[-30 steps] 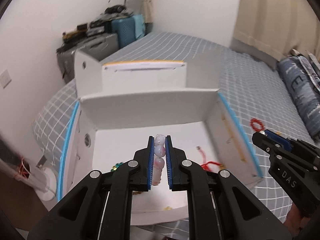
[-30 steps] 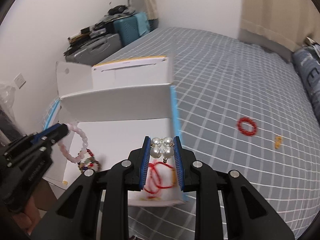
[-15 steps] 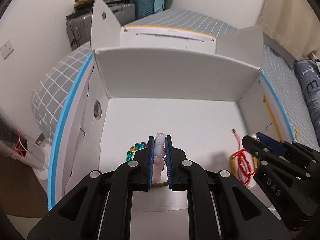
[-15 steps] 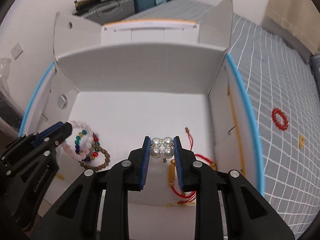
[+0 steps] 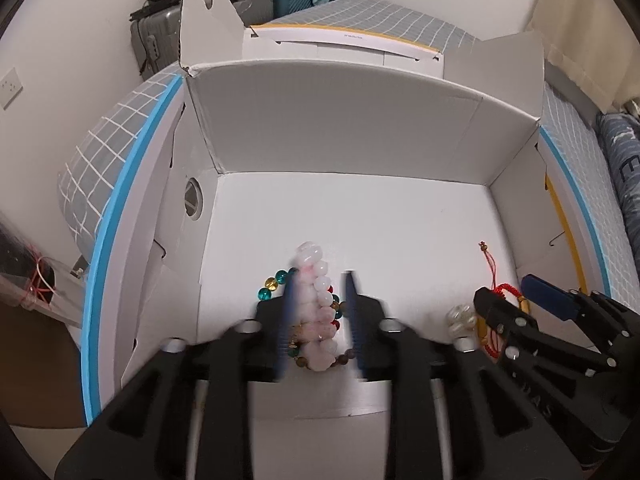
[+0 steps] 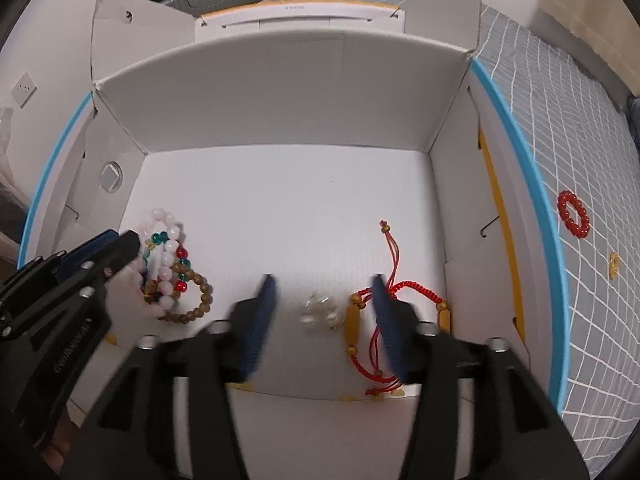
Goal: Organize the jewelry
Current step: 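Open both tools to drop the bracelet and earrings into the box, then move both tools back over the bed toward the red and amber bracelets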
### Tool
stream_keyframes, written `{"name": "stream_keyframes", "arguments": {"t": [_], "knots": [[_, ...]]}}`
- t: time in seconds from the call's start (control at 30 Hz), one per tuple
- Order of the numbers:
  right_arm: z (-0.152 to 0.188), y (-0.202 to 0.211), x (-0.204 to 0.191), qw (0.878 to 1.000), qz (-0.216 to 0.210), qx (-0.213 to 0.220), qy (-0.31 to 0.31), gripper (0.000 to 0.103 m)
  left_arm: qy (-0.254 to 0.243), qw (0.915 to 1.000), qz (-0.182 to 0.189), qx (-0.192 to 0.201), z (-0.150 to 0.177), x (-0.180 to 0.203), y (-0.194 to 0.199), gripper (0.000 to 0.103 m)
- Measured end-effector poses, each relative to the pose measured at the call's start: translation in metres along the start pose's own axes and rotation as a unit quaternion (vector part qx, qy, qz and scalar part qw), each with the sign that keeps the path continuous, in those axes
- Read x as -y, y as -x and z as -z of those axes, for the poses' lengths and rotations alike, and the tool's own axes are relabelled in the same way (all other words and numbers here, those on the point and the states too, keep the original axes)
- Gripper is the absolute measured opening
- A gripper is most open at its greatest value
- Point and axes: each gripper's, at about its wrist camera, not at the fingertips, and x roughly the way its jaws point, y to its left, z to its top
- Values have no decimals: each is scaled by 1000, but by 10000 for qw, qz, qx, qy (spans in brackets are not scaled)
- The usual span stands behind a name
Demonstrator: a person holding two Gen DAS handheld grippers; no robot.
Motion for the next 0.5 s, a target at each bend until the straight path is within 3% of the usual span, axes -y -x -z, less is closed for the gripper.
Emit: {"name": "stream_keyframes", "arguments": {"t": [0.03,0.23,0.3,0.5], "knots": [[0,4,1,10000,-20,43,-23,65,14,10000,21,55,0,0,4,51],[-3,30,7,9988,223,445,-15,80,71,9996,-196,191,2,-3,13,73],[-4,36,10,9979,302,578,4,87,57,9996,-187,199,4,-3,14,74],[-1,63,19,9936,491,1019,58,95,60,9991,-231,356,5,-1,25,88]]}}
